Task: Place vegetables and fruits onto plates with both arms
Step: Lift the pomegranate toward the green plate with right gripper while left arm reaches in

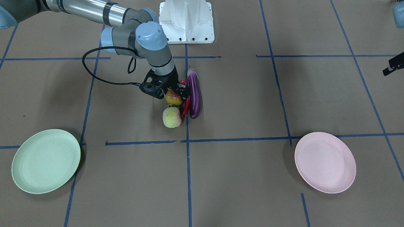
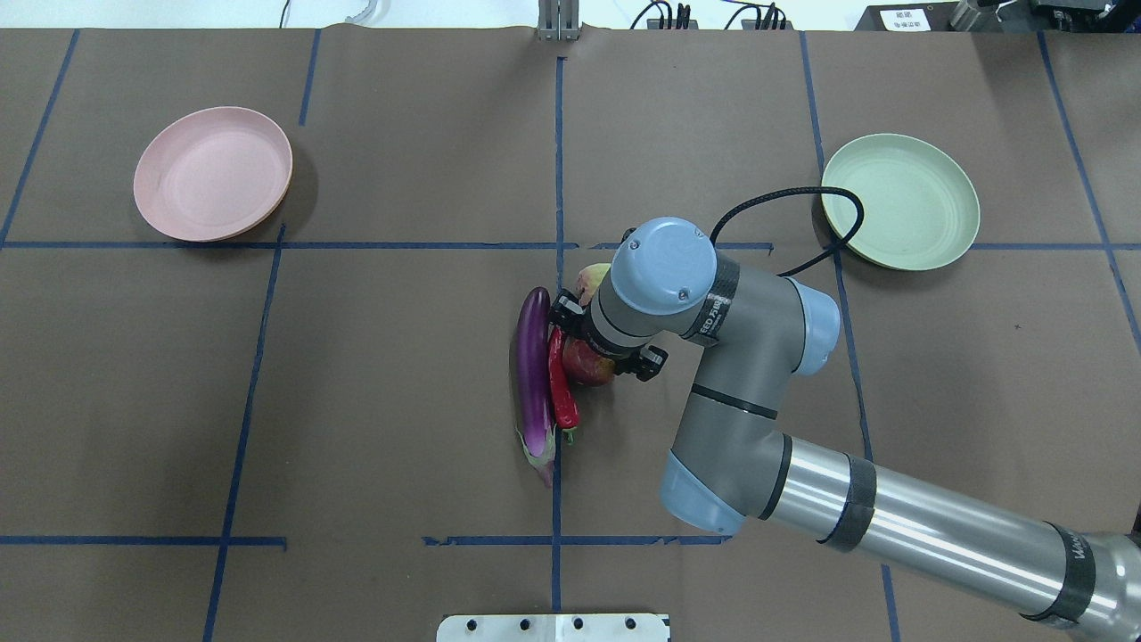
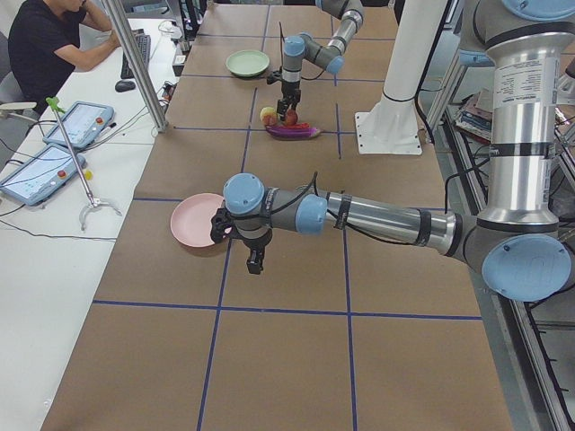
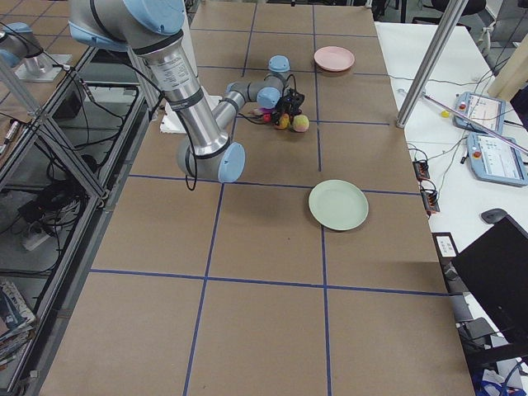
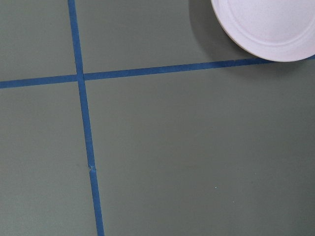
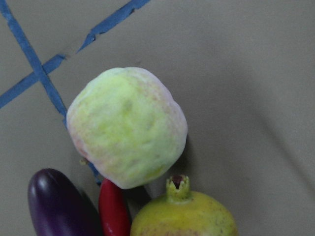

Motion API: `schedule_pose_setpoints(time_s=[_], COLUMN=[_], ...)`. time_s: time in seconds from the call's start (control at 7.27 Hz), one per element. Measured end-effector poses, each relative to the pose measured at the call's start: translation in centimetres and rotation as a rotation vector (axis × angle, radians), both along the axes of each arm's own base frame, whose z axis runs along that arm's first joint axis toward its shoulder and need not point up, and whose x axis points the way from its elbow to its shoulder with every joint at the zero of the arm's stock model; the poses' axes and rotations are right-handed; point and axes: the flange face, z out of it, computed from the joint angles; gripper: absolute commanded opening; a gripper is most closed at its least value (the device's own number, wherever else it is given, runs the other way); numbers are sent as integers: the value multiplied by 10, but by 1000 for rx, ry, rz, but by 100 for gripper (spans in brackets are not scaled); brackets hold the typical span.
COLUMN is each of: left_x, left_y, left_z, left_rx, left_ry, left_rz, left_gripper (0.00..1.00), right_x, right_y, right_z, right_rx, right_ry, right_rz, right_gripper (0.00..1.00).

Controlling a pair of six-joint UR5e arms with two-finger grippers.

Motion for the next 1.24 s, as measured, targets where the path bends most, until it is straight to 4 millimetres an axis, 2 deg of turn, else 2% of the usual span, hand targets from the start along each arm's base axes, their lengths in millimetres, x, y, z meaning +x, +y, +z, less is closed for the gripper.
schedule_pose_setpoints(time_s=[0.14,0.28,0.41,0.55,0.69,0.83,1.1,1.24], left_x=[0,4,19,43,70,105,185,226], left_y=[0,-2,-8,-15,-25,-36,-48,-45], left_z=[-1,-4,-9,-20,-40,-69,-135,-170], left_rx=[3,10,34,57,49,24,-9,-14], left_ry=[1,2,8,18,33,54,117,151], left_rz=[0,9,37,62,54,32,15,31], left_gripper=[100,100,100,100,100,100,100,100], right_x=[3,16,43,79,112,141,212,247], right_y=[1,5,11,18,18,9,-29,-52], right_z=[1,4,11,24,43,70,134,165], right_rx=[3,8,12,12,17,42,148,202], right_ry=[-1,-10,-27,-41,-35,-3,107,168], right_rz=[1,1,0,-4,-15,-31,-64,-87], right_gripper=[8,8,8,8,8,8,9,9])
